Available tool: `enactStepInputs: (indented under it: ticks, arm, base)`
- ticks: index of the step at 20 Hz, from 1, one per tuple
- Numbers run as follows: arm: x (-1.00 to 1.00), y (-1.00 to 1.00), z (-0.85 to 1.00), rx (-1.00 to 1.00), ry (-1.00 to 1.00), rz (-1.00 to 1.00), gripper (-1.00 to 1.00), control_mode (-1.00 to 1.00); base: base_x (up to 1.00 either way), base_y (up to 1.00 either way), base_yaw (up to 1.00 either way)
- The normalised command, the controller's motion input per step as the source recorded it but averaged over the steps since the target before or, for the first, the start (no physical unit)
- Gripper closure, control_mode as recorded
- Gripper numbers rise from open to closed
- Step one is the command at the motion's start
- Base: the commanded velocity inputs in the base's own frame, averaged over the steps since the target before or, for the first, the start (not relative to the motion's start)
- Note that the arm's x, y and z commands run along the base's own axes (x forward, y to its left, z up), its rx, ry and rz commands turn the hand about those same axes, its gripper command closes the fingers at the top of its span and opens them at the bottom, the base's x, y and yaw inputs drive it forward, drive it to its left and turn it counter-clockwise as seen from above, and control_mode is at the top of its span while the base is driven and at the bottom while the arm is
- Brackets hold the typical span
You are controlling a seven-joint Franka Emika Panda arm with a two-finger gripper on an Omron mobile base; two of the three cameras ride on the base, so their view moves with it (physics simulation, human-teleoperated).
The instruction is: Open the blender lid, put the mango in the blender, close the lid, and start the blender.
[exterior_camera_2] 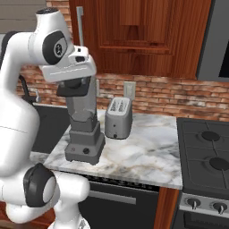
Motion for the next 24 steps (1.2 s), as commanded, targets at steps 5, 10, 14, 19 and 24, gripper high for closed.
enactStepInputs:
  ticks: [5,10,14,19,24]
  arm:
    - [0.33,0.11,0.03,-0.01,0.09,0.00,1.00,-1.00]
    - [0.20,0.01,0.00,0.00,0.07,-0.01,1.00,-1.00]
    - [0.09,0.00,0.00,0.00,0.05,-0.03,1.00,-1.00]
    - [0.06,0.02,0.00,0.00,0.02,-0.03,1.00,-1.00]
    - [0.09,0.07,0.00,0.00,0.01,-0.03,1.00,-1.00]
  base:
    - [0.00,0.00,0.00]
    - [0.00,0.00,0.00]
    - [0.00,0.00,0.00]
    - [0.00,0.00,0.00]
    - [0.00,0.00,0.00]
